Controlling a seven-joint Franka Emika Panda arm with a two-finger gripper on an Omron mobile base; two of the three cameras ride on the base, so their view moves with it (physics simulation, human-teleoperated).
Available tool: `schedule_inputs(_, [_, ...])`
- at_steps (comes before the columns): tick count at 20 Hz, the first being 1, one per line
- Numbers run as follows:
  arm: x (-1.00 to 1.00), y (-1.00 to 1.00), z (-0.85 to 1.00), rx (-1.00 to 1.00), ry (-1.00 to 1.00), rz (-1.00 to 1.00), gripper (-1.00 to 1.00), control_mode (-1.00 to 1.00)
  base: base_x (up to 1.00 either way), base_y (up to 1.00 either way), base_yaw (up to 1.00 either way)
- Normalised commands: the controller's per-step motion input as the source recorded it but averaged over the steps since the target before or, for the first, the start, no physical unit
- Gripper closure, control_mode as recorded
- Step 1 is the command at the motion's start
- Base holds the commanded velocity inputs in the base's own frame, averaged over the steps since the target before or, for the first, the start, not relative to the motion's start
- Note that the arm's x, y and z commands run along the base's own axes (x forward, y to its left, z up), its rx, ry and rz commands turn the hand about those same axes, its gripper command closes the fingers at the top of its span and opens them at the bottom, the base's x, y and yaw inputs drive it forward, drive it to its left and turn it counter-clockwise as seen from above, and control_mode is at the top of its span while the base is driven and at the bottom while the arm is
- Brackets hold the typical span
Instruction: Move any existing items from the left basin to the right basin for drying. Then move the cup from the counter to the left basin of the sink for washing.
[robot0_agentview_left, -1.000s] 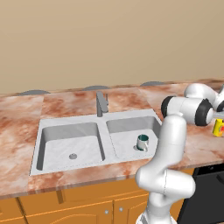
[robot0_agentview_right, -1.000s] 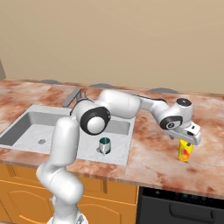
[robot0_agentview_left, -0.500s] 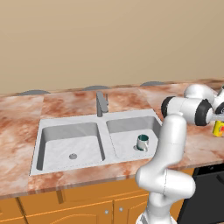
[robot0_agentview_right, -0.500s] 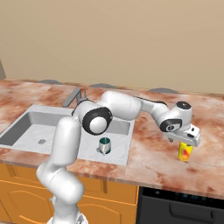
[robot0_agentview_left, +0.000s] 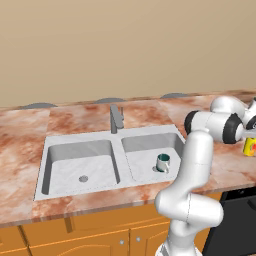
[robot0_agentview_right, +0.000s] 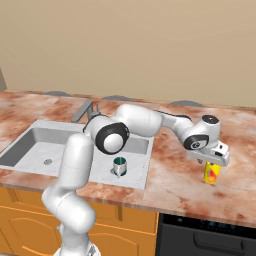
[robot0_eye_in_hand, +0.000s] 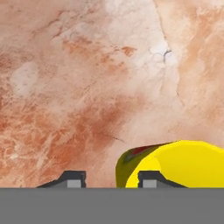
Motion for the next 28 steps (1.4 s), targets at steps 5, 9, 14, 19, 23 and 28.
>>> schedule_inputs(5, [0.00,0.00,0.00,0.00,0.00,0.00,1.00,-1.00,0.00,0.00,0.00])
schedule_inputs(9, [0.00,0.00,0.00,0.00,0.00,0.00,1.00,-1.00,0.00,0.00,0.00])
schedule_inputs(14, [-0.04,0.00,0.10,0.00,-0.04,0.00,1.00,-1.00,0.00,0.00,0.00])
schedule_inputs(19, [-0.04,0.11,0.50,-0.04,-0.11,0.00,1.00,-1.00,0.00,0.00,0.00])
schedule_inputs(23, [-0.01,0.34,0.70,-0.09,-0.09,0.00,1.00,-1.00,0.00,0.00,0.00])
schedule_inputs(28, [0.00,0.47,0.59,-0.09,-0.04,0.00,1.00,-1.00,0.00,0.00,0.00])
